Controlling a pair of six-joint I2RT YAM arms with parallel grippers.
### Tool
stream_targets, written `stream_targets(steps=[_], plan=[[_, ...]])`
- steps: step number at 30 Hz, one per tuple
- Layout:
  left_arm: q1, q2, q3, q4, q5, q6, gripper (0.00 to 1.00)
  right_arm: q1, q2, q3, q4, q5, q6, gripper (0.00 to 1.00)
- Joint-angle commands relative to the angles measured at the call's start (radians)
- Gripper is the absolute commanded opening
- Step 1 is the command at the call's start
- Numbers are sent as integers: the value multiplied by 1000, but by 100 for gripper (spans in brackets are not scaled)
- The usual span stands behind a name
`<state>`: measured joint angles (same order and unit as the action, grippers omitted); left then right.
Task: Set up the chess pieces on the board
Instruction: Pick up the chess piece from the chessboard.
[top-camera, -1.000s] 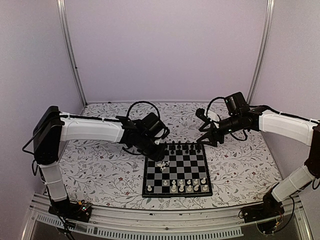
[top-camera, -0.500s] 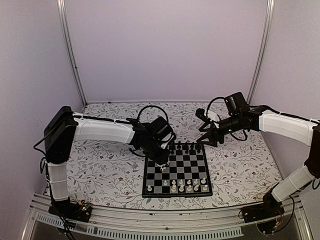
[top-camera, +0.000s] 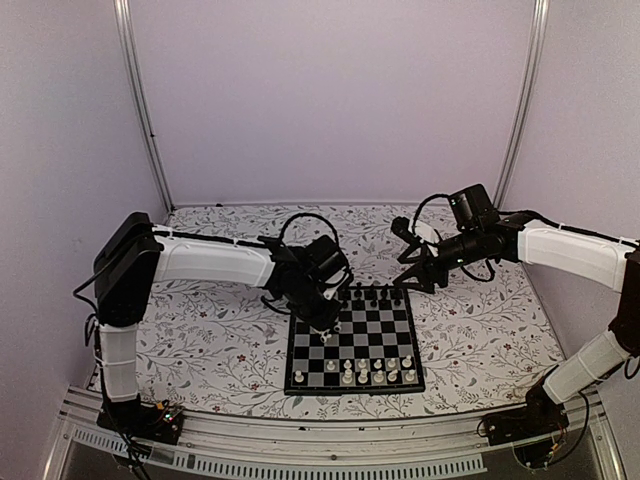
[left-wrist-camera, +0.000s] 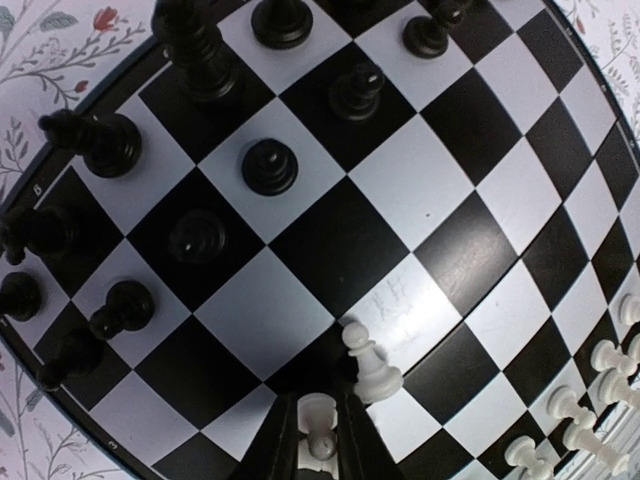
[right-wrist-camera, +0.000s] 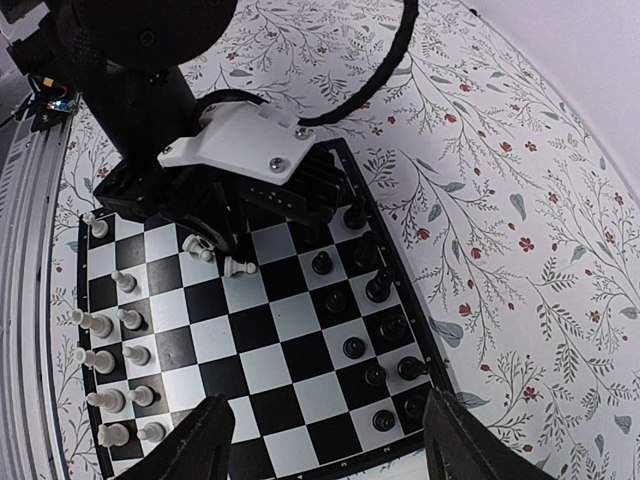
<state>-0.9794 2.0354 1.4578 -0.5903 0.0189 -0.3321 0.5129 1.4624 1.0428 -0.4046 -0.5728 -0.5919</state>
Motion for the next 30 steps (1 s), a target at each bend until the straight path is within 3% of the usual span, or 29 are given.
stream_targets(steps=[1,12,30], plan=[[-14,16,28,-31,0,8,17,-1,15,-3,-19,11,-9,68],[-16,1,36,-28,-10,11,5,-1,16,-3,-20,11,-9,68],[-43,-103,37,-54,-16,3,0,1,24,-4,-22,7,-11,68]])
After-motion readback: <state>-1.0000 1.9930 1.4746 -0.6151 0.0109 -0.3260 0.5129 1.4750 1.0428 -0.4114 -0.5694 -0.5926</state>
